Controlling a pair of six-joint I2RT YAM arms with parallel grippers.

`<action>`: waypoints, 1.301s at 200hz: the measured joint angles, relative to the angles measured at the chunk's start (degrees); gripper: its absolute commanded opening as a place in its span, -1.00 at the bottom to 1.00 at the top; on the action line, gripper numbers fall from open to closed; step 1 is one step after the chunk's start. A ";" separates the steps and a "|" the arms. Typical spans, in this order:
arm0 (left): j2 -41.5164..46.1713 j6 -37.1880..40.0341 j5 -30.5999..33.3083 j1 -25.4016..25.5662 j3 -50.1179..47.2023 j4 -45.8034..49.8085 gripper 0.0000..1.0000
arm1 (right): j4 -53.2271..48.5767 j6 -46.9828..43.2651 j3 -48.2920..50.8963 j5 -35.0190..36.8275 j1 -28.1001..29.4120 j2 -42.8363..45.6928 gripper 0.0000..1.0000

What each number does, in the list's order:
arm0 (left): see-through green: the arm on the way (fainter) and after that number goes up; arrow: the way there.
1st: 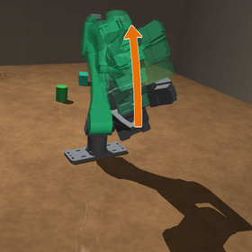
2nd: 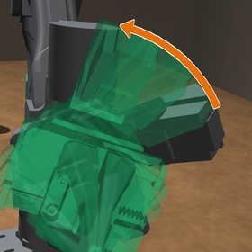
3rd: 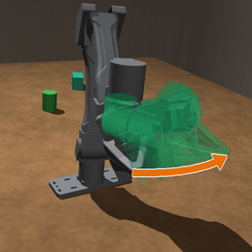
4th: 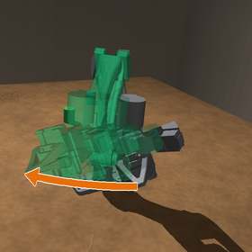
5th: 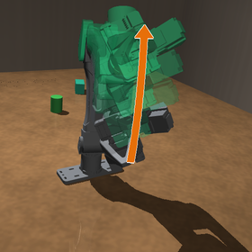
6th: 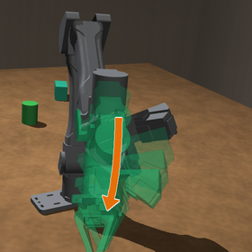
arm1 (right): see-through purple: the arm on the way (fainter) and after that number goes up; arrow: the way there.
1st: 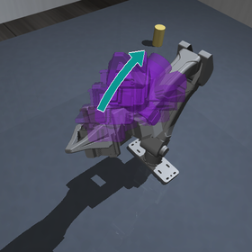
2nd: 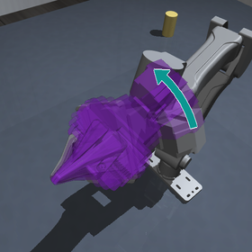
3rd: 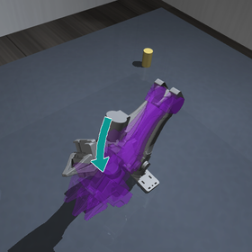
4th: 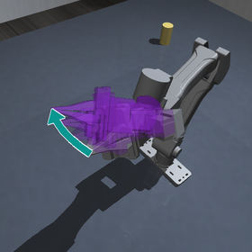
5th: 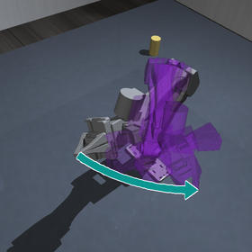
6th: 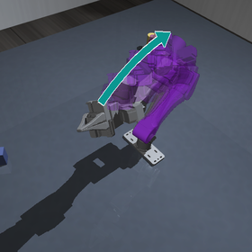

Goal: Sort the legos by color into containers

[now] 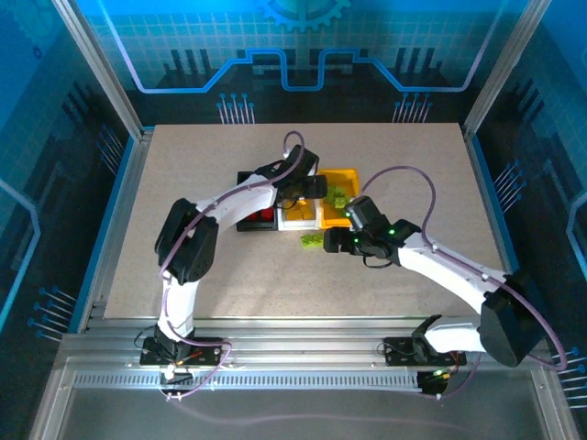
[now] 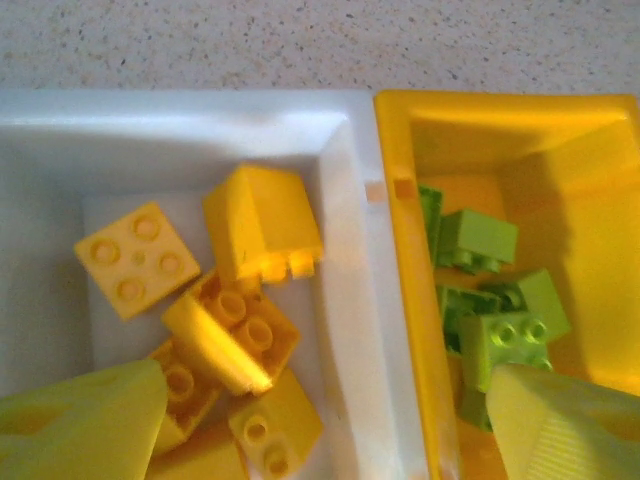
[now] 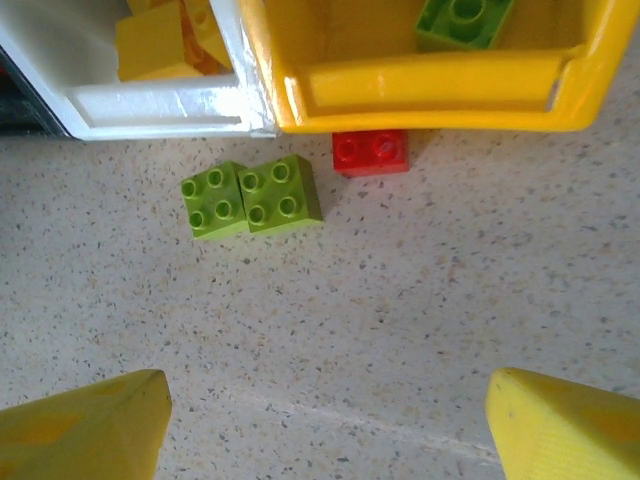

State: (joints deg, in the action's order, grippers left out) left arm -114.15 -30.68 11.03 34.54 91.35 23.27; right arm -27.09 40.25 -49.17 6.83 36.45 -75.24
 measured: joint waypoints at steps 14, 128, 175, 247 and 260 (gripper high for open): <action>4.79 -0.55 -0.85 0.61 -3.69 -1.33 0.98 | 0.15 0.81 -0.48 0.55 0.68 -2.23 0.65; 40.89 -5.49 -3.32 4.68 -41.55 -9.51 0.98 | 4.11 1.73 -10.97 8.11 0.46 -22.88 0.16; 45.38 -5.68 -2.69 4.68 -44.44 -8.50 0.98 | 3.10 1.49 -16.11 10.45 -0.50 -27.56 0.18; 46.25 -5.64 -1.38 4.68 -44.83 -8.09 0.98 | 1.60 0.70 -19.21 12.28 -1.38 -31.82 -0.01; 46.25 -5.66 -1.29 4.68 -44.83 -8.11 0.98 | 1.51 0.74 -18.38 12.31 -1.38 -31.82 -0.05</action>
State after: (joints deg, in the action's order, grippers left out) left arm -67.90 -36.34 9.74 39.22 46.52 15.16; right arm -25.58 40.99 -67.55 19.14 35.07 -107.07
